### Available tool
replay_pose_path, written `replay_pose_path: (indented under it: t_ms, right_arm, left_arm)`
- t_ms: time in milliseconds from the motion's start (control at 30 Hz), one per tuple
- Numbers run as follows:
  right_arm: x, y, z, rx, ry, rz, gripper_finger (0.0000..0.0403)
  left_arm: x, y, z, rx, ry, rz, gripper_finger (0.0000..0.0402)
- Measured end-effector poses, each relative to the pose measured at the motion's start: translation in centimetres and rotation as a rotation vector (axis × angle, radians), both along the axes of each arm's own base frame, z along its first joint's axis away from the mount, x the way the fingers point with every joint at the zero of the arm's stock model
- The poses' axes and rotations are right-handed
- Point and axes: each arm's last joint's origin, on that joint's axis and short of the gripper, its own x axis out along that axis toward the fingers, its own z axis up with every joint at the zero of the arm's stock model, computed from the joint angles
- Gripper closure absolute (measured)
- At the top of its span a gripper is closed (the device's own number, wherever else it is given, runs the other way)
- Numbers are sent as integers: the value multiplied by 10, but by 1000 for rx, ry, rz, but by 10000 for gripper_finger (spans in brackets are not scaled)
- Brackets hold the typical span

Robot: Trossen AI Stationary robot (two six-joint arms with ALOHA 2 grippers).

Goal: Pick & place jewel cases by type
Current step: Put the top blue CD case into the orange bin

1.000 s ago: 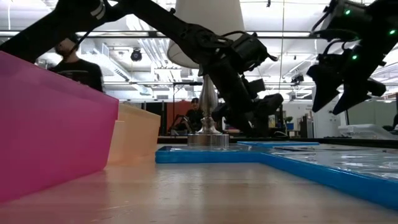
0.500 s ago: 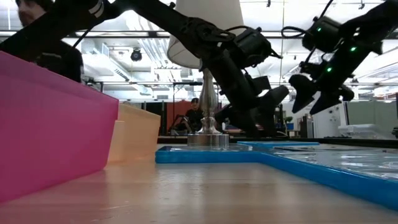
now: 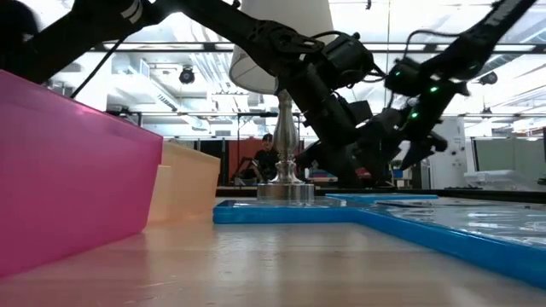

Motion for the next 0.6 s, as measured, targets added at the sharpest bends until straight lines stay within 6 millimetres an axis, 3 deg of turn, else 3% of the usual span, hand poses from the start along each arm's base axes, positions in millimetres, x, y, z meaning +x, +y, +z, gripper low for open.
replay_pose_path:
  t_ms: [300,600]
  right_arm:
    - [30,-54,-3,106,47,53,75]
    - [47,-83,-16,256,149,114,75]
  left_arm:
    - [0,-2,0,-44,-3,-33,202]
    - [1,-10,-1,-133,-16,-6,202]
